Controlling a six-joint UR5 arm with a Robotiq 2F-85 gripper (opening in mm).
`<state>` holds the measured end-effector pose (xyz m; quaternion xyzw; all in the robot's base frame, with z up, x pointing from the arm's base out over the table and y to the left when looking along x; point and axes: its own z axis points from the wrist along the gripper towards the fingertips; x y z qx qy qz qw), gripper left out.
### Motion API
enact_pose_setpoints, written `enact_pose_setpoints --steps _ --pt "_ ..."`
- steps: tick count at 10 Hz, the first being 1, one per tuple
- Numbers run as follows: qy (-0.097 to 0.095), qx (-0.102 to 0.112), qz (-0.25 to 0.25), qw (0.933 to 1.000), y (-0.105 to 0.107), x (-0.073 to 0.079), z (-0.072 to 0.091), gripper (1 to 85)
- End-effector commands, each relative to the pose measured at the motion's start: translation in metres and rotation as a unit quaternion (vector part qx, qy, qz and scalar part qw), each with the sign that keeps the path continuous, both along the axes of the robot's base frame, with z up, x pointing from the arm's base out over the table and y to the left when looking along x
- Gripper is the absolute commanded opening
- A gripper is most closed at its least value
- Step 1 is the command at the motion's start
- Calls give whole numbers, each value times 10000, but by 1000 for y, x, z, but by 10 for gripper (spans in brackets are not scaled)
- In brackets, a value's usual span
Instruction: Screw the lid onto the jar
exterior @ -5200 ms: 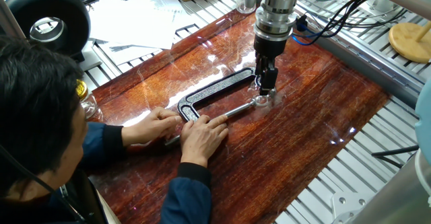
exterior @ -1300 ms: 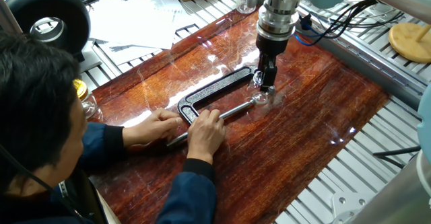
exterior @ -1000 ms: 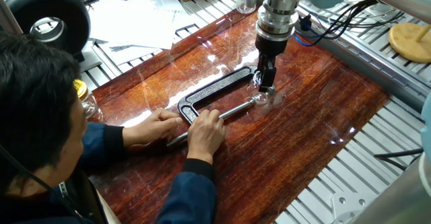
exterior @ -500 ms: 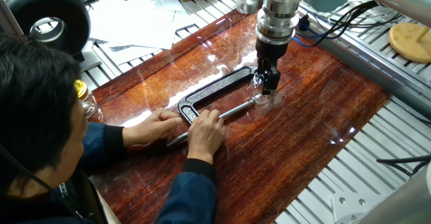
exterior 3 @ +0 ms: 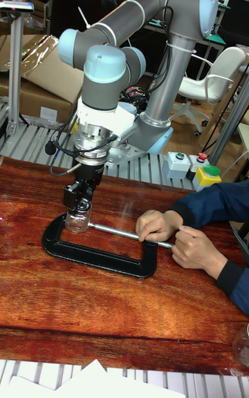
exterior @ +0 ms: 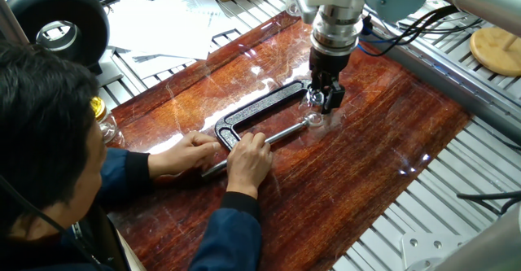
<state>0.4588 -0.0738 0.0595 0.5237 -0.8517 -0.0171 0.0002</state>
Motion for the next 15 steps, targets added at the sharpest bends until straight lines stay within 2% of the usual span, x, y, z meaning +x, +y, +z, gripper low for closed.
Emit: enact_pose_setpoints --steps 1,5,8,12,13,15 --pt "-62 11 97 9999 -1 2 1 647" --pt "-36 -28 6 10000 -3 1 1 563" --pt "13 32 -124 9999 -1 1 0 490" --pt "189 274 -750 9966 3 4 0 487" --pt "196 283 -1002 9944 -2 8 1 487" --pt "140 160 -1395 9900 -12 11 0 487"
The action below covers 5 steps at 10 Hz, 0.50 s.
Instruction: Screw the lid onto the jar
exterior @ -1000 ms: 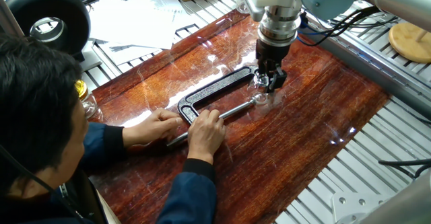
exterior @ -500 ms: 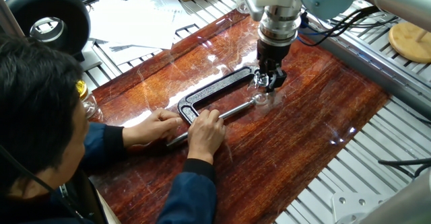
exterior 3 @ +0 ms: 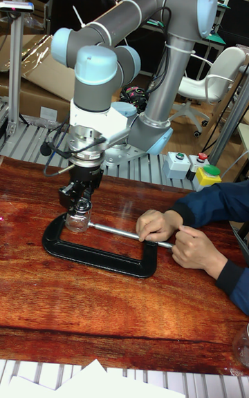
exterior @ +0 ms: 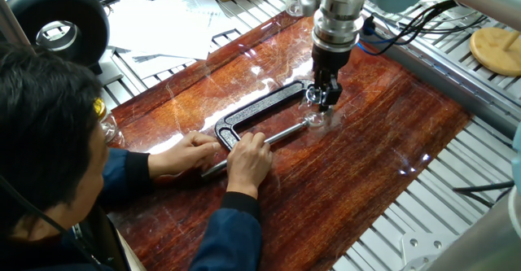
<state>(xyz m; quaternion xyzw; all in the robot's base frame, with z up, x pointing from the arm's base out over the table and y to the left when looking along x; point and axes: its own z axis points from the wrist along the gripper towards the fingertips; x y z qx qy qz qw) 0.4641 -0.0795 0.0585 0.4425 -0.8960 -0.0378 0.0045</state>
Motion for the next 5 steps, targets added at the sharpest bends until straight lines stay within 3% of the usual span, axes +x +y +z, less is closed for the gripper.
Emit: enact_pose_setpoints --steps 1,5 --pt "6 -8 -659 9978 -7 4 1 487" --pt "-57 -245 -1226 9921 -1 3 -3 500"
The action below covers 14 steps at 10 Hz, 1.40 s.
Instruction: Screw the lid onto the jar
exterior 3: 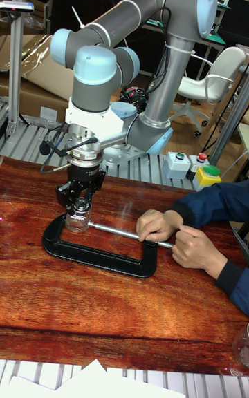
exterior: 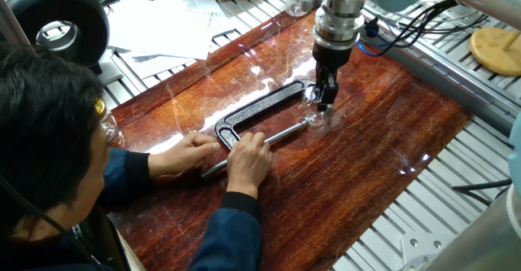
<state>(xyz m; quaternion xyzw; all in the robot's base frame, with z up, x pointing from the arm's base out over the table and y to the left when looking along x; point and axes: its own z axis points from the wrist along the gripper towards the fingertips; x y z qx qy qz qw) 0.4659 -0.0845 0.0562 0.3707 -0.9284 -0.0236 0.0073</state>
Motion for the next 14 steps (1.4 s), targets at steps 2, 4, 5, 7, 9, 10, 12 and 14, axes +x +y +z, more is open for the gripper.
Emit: enact_pose_setpoints --steps 2,4,5,7,9,10,12,14 --pt "-31 -98 -679 9976 6 5 9 577" --pt "-204 -71 -1043 9943 6 16 8 620" --pt "-397 -88 -1107 9930 2 28 3 623" --pt "-333 -108 -1273 9912 -1 28 -1 643" --pt "-321 -9 -1276 9913 6 27 1 703" --pt "-229 88 -1315 9910 19 20 6 733" --pt "-7 184 -1192 9927 33 8 18 747" --pt "-49 203 -682 9975 33 7 19 750"
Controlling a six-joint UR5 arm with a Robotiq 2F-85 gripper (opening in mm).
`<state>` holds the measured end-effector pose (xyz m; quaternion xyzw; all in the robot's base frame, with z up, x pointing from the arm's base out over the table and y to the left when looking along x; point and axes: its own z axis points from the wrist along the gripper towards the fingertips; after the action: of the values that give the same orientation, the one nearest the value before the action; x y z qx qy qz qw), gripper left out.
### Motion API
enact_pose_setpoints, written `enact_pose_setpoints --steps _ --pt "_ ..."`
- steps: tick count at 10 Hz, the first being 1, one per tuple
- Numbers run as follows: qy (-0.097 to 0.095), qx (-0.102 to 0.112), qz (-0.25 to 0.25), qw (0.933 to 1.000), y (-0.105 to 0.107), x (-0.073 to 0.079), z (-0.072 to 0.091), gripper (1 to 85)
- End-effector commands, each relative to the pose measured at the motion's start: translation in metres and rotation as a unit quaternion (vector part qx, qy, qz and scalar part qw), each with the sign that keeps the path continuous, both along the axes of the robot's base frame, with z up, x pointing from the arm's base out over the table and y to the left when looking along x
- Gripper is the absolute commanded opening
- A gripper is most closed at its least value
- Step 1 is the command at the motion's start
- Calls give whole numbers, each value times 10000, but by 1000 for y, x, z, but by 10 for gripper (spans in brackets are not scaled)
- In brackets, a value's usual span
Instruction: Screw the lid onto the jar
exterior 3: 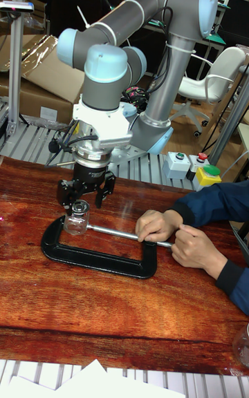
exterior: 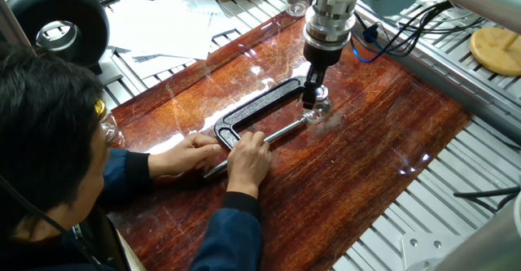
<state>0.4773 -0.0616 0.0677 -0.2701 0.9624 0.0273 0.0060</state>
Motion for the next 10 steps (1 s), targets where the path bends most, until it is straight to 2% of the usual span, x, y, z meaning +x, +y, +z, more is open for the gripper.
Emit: enact_pose_setpoints --steps 1,3,4,6,7,10 --pt "38 144 745 9971 10 -7 9 747" --pt "-117 56 1855 9826 5 -3 11 727" --pt "-251 4 2358 9715 3 2 10 717" --pt "-411 -49 2654 9633 1 10 9 700" --pt "-426 -71 2749 9605 -3 9 8 700" --pt "-339 73 3112 9497 -9 -6 0 740"
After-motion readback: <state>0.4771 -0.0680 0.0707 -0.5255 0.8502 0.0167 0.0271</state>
